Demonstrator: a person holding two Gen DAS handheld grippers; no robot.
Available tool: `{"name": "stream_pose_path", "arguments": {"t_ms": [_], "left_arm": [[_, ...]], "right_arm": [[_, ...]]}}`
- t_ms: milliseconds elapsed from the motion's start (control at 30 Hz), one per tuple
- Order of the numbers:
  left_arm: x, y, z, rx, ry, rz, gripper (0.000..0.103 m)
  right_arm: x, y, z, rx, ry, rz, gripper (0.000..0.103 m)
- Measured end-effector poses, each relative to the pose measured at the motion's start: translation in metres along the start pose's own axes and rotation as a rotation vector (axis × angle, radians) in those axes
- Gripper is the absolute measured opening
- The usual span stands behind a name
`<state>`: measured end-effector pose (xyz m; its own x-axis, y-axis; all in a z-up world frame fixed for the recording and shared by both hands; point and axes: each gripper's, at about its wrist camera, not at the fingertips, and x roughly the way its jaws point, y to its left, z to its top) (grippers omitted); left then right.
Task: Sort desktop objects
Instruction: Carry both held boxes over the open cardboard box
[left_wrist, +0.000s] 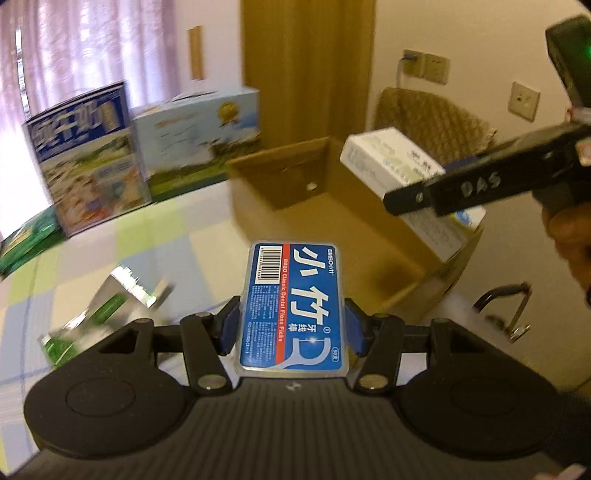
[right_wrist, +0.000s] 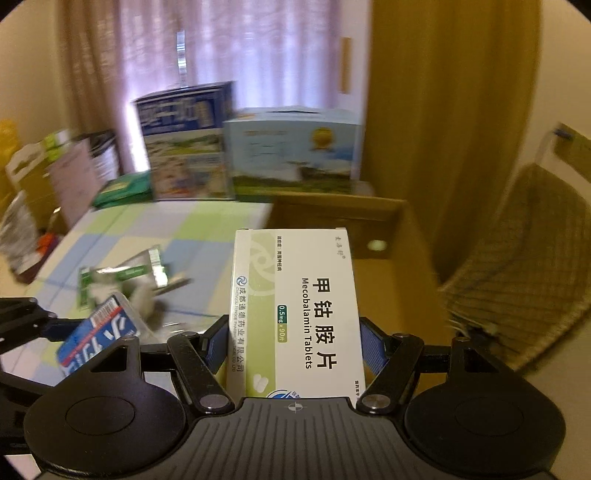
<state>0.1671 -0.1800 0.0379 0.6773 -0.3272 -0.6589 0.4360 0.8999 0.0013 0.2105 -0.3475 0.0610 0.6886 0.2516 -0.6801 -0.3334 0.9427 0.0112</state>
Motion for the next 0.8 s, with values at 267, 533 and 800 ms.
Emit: {"name": "stream_pose_path", "arguments": {"t_ms": [267, 533, 800], "left_arm": [[0.052, -0.029, 0.046, 0.004, -0.014, -0.069, 0.051], [0.102, -0.04, 0.059, 0.08, 0.027, -0.079, 0.051], [0.125, -0.04, 0.053, 0.106, 0.057, -0.078, 0.052]], "right_arm": [[0.018, -0.062, -0.001, 0.123, 0.025, -0.025, 0.068], [0.037, -0.101, -0.007, 0.214, 0.036, -0.027, 0.068], [0.054, -0.104, -0.01, 0.221, 0.053, -0.009, 0.068]]}}
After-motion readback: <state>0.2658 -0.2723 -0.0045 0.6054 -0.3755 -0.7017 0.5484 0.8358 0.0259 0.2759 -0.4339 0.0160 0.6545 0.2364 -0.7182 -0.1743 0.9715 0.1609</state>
